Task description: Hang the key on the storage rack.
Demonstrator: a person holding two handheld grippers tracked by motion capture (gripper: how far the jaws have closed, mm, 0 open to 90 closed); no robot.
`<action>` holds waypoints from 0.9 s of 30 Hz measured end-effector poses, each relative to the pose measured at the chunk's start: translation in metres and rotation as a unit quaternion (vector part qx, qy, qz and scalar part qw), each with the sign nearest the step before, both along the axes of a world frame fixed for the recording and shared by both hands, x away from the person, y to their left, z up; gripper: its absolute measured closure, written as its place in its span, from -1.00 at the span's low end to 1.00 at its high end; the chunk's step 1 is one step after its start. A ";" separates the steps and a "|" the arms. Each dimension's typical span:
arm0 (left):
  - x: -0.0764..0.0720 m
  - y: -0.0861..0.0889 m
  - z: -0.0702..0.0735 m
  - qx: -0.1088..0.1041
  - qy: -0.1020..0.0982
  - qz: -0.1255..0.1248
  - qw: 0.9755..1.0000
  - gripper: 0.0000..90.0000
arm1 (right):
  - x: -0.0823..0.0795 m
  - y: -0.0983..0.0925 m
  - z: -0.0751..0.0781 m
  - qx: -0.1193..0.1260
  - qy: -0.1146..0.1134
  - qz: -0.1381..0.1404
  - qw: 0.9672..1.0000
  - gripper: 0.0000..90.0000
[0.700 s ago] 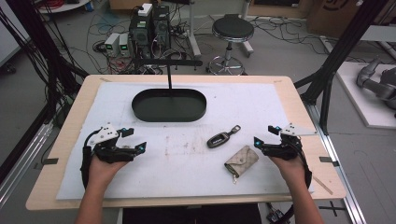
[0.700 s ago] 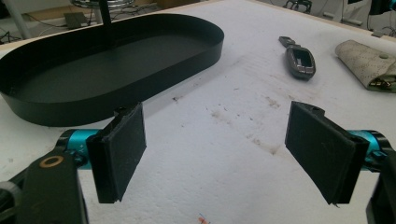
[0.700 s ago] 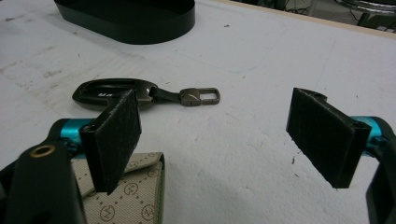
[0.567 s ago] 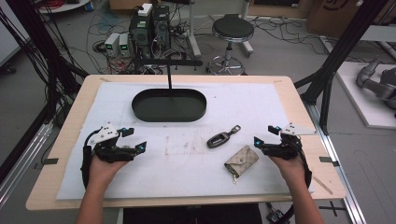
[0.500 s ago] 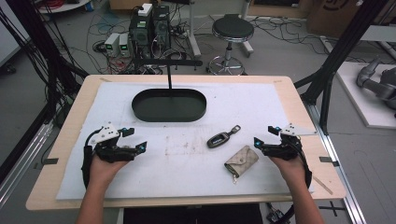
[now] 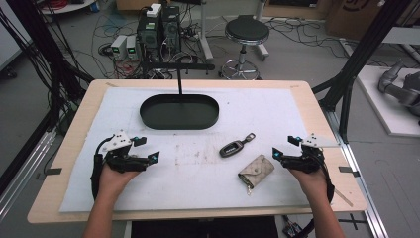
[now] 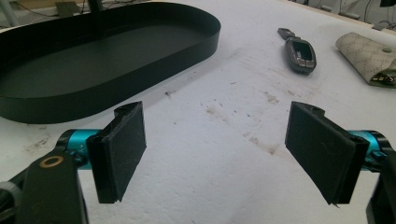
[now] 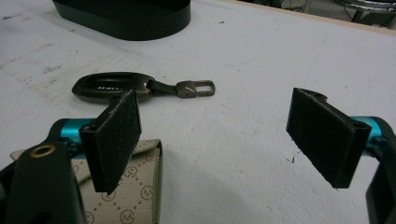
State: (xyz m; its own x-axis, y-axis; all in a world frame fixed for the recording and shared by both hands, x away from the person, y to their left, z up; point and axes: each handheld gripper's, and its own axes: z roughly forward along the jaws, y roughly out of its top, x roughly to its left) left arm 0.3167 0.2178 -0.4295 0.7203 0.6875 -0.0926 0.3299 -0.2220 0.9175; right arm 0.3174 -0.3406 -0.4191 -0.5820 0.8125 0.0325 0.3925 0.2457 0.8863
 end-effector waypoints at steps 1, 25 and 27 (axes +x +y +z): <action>0.001 -0.004 0.001 0.001 0.001 -0.003 1.000 -0.55 | 0.000 -0.001 0.000 0.001 0.001 0.000 1.000 -0.59; 0.041 -0.088 0.020 0.007 0.011 -0.070 0.997 -0.55 | -0.019 -0.017 -0.003 0.012 0.009 -0.015 1.000 -0.59; 0.044 -0.096 0.022 0.010 0.013 -0.077 0.997 -0.55 | -0.020 -0.017 -0.003 0.011 0.008 -0.016 1.000 -0.59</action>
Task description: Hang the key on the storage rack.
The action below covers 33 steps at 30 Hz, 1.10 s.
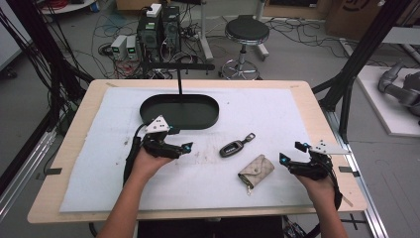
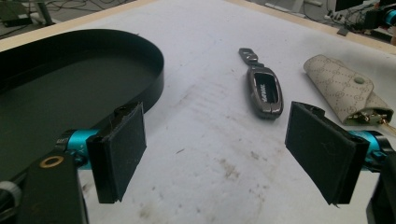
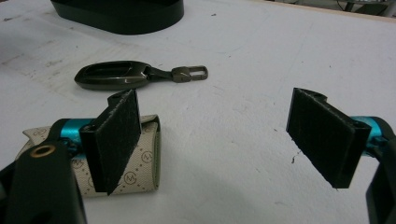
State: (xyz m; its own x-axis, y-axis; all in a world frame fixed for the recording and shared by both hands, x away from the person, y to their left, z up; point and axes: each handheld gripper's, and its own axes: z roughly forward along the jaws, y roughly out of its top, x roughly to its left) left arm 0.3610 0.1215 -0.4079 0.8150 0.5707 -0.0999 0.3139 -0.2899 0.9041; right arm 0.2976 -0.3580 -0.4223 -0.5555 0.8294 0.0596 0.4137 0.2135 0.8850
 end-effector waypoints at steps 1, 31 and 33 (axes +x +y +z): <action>0.000 0.000 0.000 0.000 0.000 0.000 1.000 -0.55 | 0.000 0.000 0.000 0.000 0.000 0.000 1.000 -0.59; 0.051 -0.118 -0.006 0.038 0.042 -0.071 0.996 -0.55 | -0.004 -0.009 -0.004 -0.004 0.005 -0.008 1.000 -0.59; 0.052 -0.121 -0.007 0.041 0.045 -0.073 0.995 -0.55 | -0.004 -0.010 -0.004 -0.002 0.007 -0.009 1.000 -0.59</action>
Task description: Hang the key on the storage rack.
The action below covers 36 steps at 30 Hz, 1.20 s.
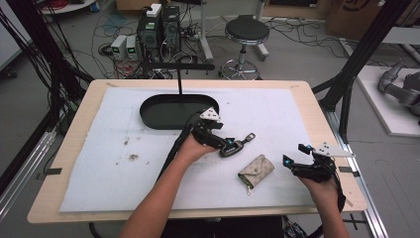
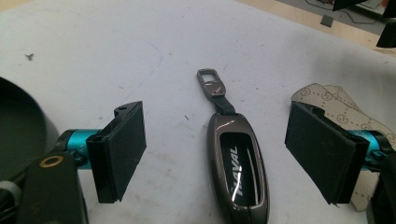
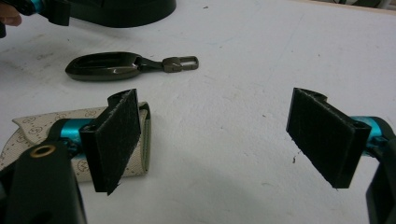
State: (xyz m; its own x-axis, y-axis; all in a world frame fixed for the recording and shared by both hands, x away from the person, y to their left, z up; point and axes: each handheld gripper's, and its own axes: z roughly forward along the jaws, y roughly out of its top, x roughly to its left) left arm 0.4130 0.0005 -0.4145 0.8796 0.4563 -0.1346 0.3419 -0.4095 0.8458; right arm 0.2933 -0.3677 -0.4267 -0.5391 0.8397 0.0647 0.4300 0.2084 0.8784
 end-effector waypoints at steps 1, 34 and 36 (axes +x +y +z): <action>0.002 -0.007 -0.002 0.007 0.000 -0.004 1.000 -0.55 | 0.000 -0.001 0.000 -0.001 -0.001 0.000 1.000 -0.59; 0.022 -0.079 -0.031 0.111 0.006 -0.008 0.994 0.34 | -0.003 -0.005 0.000 0.002 0.000 -0.009 1.000 -0.59; 0.019 -0.081 -0.030 0.121 -0.005 -0.009 0.993 0.49 | -0.003 -0.006 0.000 0.004 -0.001 -0.010 1.000 -0.59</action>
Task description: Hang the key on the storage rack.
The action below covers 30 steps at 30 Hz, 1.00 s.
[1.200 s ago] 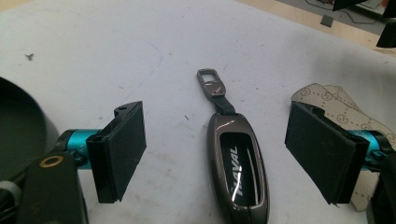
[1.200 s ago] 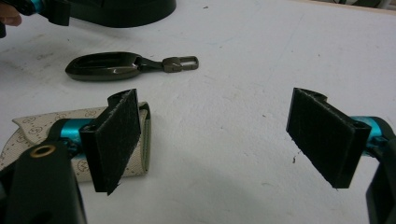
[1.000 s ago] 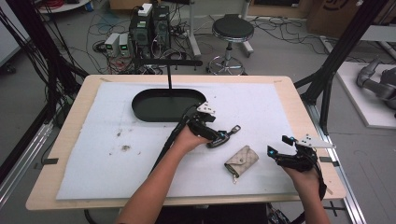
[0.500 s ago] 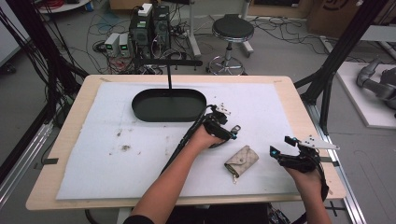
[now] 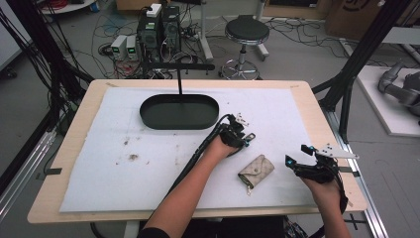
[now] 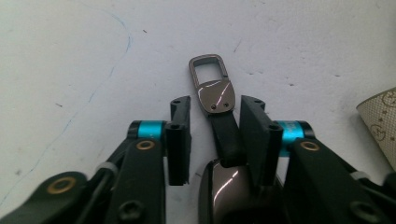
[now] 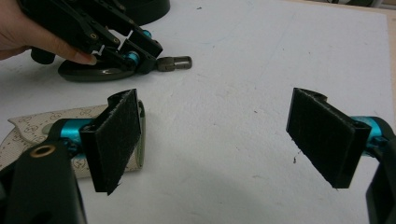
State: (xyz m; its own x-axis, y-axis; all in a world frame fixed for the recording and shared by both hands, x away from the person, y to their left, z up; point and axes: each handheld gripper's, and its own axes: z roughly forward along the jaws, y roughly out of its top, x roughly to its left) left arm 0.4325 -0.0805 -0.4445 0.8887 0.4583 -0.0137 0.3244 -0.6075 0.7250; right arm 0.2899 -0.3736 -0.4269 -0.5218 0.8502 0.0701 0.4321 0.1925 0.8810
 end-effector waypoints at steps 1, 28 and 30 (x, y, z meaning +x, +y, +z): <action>-0.001 0.000 0.000 0.002 -0.002 -0.002 1.000 0.56 | 0.000 0.000 0.000 0.000 0.000 -0.001 1.000 -0.59; -0.019 0.045 0.055 -0.070 -0.052 -0.008 0.996 0.94 | 0.002 0.006 -0.001 -0.004 -0.001 0.009 1.000 -0.59; -0.019 0.055 0.062 -0.072 -0.058 -0.002 0.996 0.94 | 0.003 0.009 -0.001 -0.005 -0.001 0.013 1.000 -0.59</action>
State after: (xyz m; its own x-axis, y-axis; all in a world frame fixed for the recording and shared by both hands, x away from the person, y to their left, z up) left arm 0.4132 -0.0254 -0.3824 0.8897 0.4559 0.0242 0.2315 -0.4962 0.8368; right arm 0.2927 -0.3647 -0.4279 -0.5432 0.8374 0.0601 0.4254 0.2128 0.8796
